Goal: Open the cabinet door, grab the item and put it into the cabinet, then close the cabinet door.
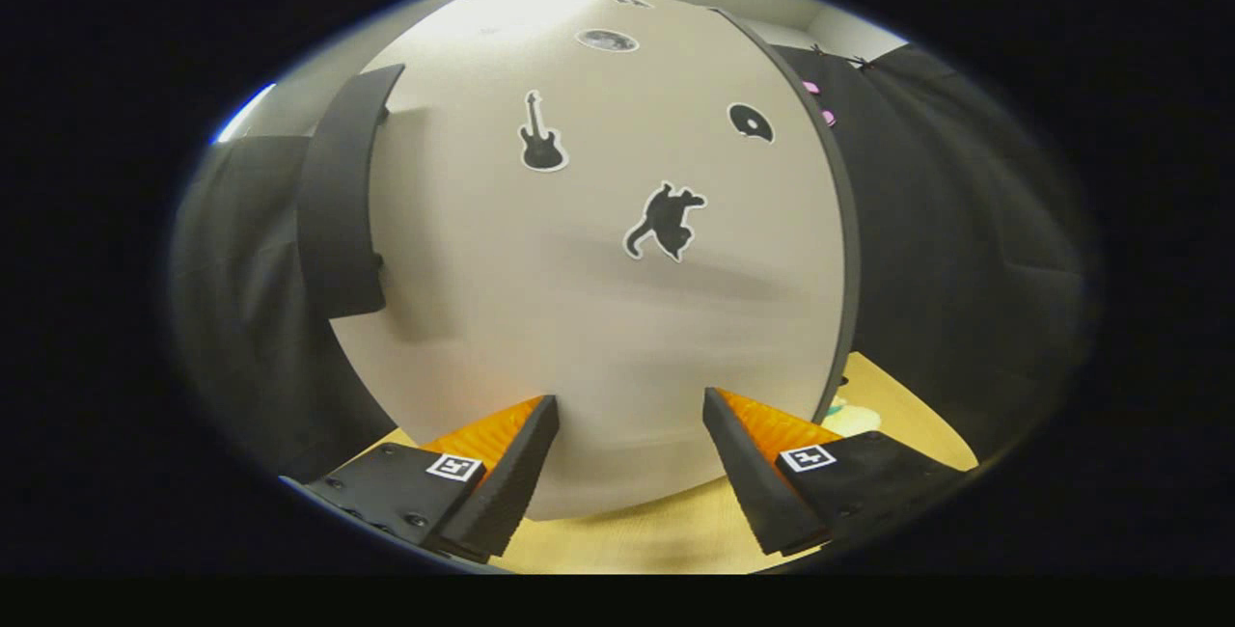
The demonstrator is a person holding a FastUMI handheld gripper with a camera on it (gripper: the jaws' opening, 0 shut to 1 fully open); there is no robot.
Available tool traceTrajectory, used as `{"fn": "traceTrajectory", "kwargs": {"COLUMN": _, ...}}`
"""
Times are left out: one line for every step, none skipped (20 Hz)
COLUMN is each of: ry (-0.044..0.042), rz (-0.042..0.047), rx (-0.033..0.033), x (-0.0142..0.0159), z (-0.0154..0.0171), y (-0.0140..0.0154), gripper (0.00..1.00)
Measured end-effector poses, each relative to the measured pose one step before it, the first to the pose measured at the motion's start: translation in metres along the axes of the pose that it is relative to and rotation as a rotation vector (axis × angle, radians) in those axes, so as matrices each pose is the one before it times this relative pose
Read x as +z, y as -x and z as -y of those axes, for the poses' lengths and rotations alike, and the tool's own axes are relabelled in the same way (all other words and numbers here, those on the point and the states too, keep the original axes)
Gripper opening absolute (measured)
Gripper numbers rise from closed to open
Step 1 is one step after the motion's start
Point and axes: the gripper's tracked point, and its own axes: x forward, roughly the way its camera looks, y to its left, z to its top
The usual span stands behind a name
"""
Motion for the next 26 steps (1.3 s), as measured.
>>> {"fn": "traceTrajectory", "kwargs": {"ry": 0.0017, "rz": -0.00205, "rx": -0.00309, "x": 0.00014, "z": 0.0008, "y": -0.00477, "gripper": 0.97}}
{"fn": "traceTrajectory", "kwargs": {"ry": 0.00064, "rz": -0.00015, "rx": -0.00486, "x": -0.00004, "z": -0.00081, "y": 0.00074, "gripper": 0.97}}
{"fn": "traceTrajectory", "kwargs": {"ry": 0.00388, "rz": 0.00101, "rx": -0.00741, "x": 0.00065, "z": -0.00057, "y": -0.00045, "gripper": 0.97}}
{"fn": "traceTrajectory", "kwargs": {"ry": 0.00432, "rz": 0.00196, "rx": -0.00799, "x": 0.001, "z": -0.00207, "y": 0.00263, "gripper": 0.97}}
{"fn": "traceTrajectory", "kwargs": {"ry": 0.00082, "rz": 0.00294, "rx": -0.00791, "x": 0.00091, "z": -0.00118, "y": 0.00067, "gripper": 0.97}}
{"fn": "traceTrajectory", "kwargs": {"ry": -0.00239, "rz": -0.00307, "rx": -0.00853, "x": -0.00062, "z": -0.00135, "y": 0.00227, "gripper": 0.97}}
{"fn": "traceTrajectory", "kwargs": {"ry": -0.00367, "rz": -0.00118, "rx": -0.0086, "x": 0.00027, "z": -0.0009, "y": 0.00071, "gripper": 0.97}}
{"fn": "traceTrajectory", "kwargs": {"ry": -0.00177, "rz": -0.00406, "rx": -0.00833, "x": -0.00043, "z": -0.00031, "y": 0.00086, "gripper": 0.97}}
{"fn": "traceTrajectory", "kwargs": {"ry": -0.00213, "rz": -0.00231, "rx": -0.0092, "x": -0.00002, "z": -0.00026, "y": -0.00054, "gripper": 0.97}}
{"fn": "traceTrajectory", "kwargs": {"ry": -0.00282, "rz": -0.00347, "rx": -0.00869, "x": 0.00006, "z": -0.0009, "y": 0.00067, "gripper": 0.97}}
{"fn": "traceTrajectory", "kwargs": {"ry": -0.00089, "rz": -0.00142, "rx": -0.00734, "x": 0.0002, "z": -0.0001, "y": -0.00045, "gripper": 0.97}}
{"fn": "traceTrajectory", "kwargs": {"ry": 0.0003, "rz": -0.00268, "rx": -0.00544, "x": 0.00026, "z": -0.00057, "y": -0.00114, "gripper": 0.97}}
{"fn": "traceTrajectory", "kwargs": {"ry": -0.00097, "rz": -0.00187, "rx": -0.00414, "x": 0.00026, "z": -0.00032, "y": -0.00103, "gripper": 0.97}}
{"fn": "traceTrajectory", "kwargs": {"ry": -0.0068, "rz": -0.00381, "rx": -0.0052, "x": -0.00002, "z": -0.00007, "y": -0.00056, "gripper": 0.97}}
{"fn": "traceTrajectory", "kwargs": {"ry": -0.00709, "rz": -0.00339, "rx": -0.00662, "x": -0.00021, "z": -0.00012, "y": -0.00001, "gripper": 0.97}}
{"fn": "traceTrajectory", "kwargs": {"ry": -0.00368, "rz": -0.0042, "rx": -0.0099, "x": -0.00039, "z": 0.00067, "y": 0.00039, "gripper": 0.97}}
{"fn": "traceTrajectory", "kwargs": {"ry": 0.0026, "rz": -0.00662, "rx": -0.0234, "x": -0.00067, "z": 0.00357, "y": 0.0017, "gripper": 0.97}}
{"fn": "traceTrajectory", "kwargs": {"ry": 0.00431, "rz": -0.00344, "rx": -0.0173, "x": 0.00172, "z": 0.00297, "y": 0.00336, "gripper": 0.97}}
{"fn": "traceTrajectory", "kwargs": {"ry": -0.01075, "rz": 0.01551, "rx": -0.00688, "x": 0.00574, "z": 0.00241, "y": 0.00586, "gripper": 0.97}}
{"fn": "traceTrajectory", "kwargs": {"ry": -0.01547, "rz": 0.0104, "rx": 0.00641, "x": 0.00612, "z": 0.0016, "y": 0.00959, "gripper": 0.97}}
{"fn": "traceTrajectory", "kwargs": {"ry": -0.00713, "rz": 0.01227, "rx": 0.00778, "x": 0.00749, "z": 0.00221, "y": 0.01236, "gripper": 0.97}}
{"fn": "traceTrajectory", "kwargs": {"ry": 0.01217, "rz": 0.00933, "rx": -0.00141, "x": 0.00786, "z": 0.00687, "y": 0.0166, "gripper": 0.97}}
{"fn": "traceTrajectory", "kwargs": {"ry": 0.0231, "rz": 0.00705, "rx": -0.01043, "x": 0.00781, "z": 0.00926, "y": 0.01733, "gripper": 0.97}}
{"fn": "traceTrajectory", "kwargs": {"ry": 0.0255, "rz": 0.00579, "rx": -0.01369, "x": 0.00909, "z": 0.01131, "y": 0.02065, "gripper": 0.97}}
{"fn": "traceTrajectory", "kwargs": {"ry": 0.01614, "rz": 0.01145, "rx": -0.01231, "x": 0.01153, "z": 0.01135, "y": 0.01767, "gripper": 0.97}}
{"fn": "traceTrajectory", "kwargs": {"ry": 0.00411, "rz": 0.02358, "rx": -0.00846, "x": 0.01511, "z": 0.00904, "y": 0.01753, "gripper": 0.97}}
